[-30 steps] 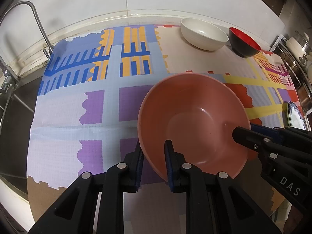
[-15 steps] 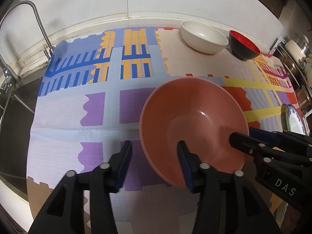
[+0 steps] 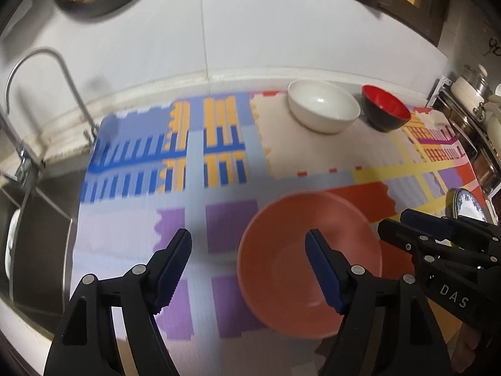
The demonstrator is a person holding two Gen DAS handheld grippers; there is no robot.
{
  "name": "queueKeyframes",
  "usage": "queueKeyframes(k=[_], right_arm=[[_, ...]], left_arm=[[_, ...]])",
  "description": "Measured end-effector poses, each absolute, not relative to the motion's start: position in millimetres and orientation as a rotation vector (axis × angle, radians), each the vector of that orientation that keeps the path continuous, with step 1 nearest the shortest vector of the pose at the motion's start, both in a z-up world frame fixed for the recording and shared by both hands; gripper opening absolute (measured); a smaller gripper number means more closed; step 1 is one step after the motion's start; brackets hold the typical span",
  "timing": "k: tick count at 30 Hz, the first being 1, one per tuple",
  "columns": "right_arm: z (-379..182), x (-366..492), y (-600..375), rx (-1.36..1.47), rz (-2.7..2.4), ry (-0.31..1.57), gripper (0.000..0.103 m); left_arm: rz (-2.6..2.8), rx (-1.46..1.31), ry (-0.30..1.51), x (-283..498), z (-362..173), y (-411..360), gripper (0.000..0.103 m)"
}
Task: Organize plates and bowls
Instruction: 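Lower the pink bowl onto the mat and open both tools, then move both tools toward the white bowl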
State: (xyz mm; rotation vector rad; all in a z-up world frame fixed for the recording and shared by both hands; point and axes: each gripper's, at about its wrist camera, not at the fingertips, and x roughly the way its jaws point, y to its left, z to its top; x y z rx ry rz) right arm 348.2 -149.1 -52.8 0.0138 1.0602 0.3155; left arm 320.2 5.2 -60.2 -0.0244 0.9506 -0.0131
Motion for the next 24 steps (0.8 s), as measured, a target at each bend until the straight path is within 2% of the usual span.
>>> queueKeyframes(k=[11, 24], right_arm=[[-28, 379, -161, 0.047, 0.259, 0.945, 0.035], [-21, 447, -172, 0.089, 0.199, 0.858, 0.035]], left_arm=[[-0.066, 0.038, 0.838, 365, -29, -4, 0.077], [-0.149, 0.037, 0.862, 445, -29, -5, 0.076]])
